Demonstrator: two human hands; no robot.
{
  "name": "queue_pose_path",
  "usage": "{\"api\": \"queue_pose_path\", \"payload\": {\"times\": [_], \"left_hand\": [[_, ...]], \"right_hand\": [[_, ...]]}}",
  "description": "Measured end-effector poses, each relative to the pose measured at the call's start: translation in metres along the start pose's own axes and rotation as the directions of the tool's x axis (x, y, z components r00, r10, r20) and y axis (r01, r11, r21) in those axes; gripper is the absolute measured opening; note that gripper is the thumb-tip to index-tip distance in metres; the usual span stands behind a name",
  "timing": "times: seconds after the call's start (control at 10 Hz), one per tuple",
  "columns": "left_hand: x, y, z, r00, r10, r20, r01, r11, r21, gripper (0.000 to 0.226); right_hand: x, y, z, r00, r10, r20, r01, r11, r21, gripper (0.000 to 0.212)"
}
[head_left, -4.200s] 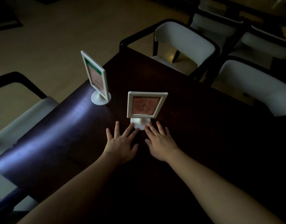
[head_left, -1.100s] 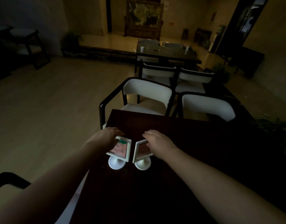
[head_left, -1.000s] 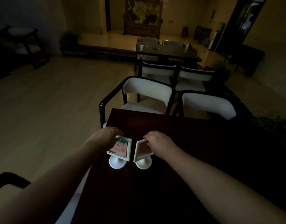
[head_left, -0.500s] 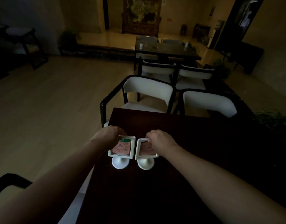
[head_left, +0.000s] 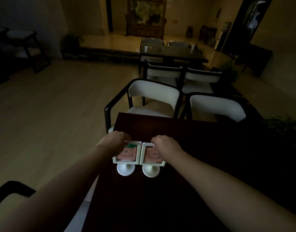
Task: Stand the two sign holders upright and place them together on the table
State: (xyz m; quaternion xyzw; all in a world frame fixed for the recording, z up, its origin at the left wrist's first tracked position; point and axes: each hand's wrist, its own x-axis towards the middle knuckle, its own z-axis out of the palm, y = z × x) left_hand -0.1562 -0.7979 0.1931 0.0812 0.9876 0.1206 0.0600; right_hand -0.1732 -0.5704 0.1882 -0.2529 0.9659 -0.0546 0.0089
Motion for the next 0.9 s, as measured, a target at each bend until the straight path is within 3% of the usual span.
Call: {"api": "queue_pose_path", "payload": {"times": [0.6,0.9], "left_hand": [[0.002,-0.005,0.010,0.999,-0.025,-0.037,0.023,0.998,-0.058,0.032],[-0.008,-0.004,0.011,0.991,0.030,-0.129,-0.035,0.999,-0.039,0.064]], "right_hand": [[-0.004,-0.003,0.005,0.999,0.023,-0.028,-0.022,1.000,0.014,0.014],[-0.025,0.008,-0.004,0.990,0.085,-0.113,-0.060,0.976,0.209,0.051]]}}
